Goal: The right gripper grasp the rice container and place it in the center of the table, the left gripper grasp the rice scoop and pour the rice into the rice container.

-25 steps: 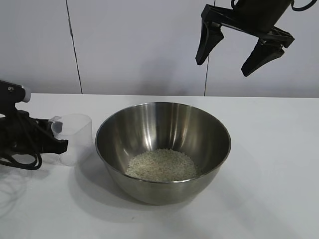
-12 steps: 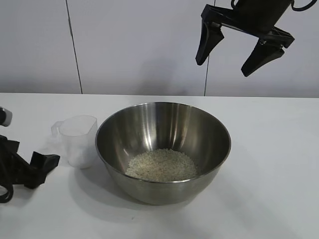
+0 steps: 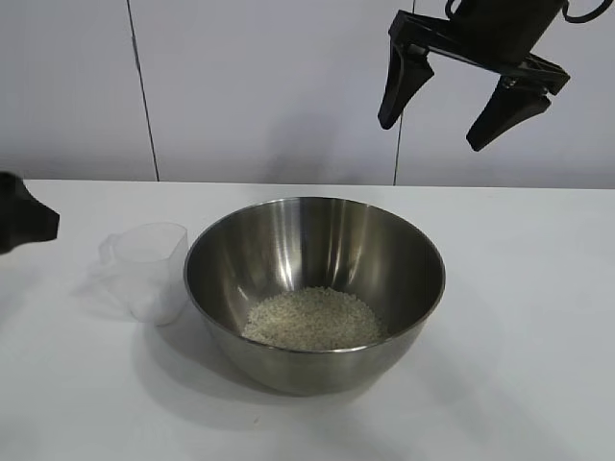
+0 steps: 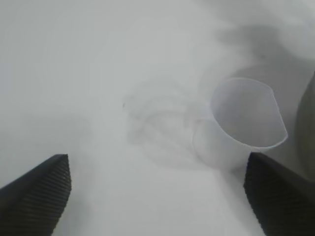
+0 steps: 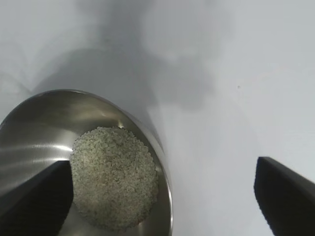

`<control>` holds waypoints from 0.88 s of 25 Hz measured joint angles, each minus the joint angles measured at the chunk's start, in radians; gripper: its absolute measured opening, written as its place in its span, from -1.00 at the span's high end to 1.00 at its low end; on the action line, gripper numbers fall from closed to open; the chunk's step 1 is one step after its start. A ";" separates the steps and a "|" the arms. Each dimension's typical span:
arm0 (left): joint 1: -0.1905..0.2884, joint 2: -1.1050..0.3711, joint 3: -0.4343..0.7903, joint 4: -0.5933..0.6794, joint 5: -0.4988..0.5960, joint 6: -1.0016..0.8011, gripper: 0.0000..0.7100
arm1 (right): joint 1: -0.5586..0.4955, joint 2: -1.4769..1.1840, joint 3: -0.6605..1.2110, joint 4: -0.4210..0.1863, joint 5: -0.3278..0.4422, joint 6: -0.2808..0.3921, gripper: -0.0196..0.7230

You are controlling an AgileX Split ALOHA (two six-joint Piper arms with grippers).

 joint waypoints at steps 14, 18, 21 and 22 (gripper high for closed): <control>0.000 0.337 -0.325 -0.552 0.233 0.298 -0.95 | 0.000 0.000 0.000 0.092 0.003 -0.027 -0.92; 0.000 0.374 -0.350 -0.589 0.232 0.315 -0.95 | 0.000 0.000 0.000 0.118 0.003 -0.037 -0.92; 0.000 0.376 -0.353 -0.596 0.232 0.319 -0.95 | 0.000 0.000 0.000 0.124 0.003 -0.037 -0.92; 0.000 0.376 -0.353 -0.597 0.232 0.319 -0.95 | 0.000 0.000 0.000 0.124 0.003 -0.037 -0.92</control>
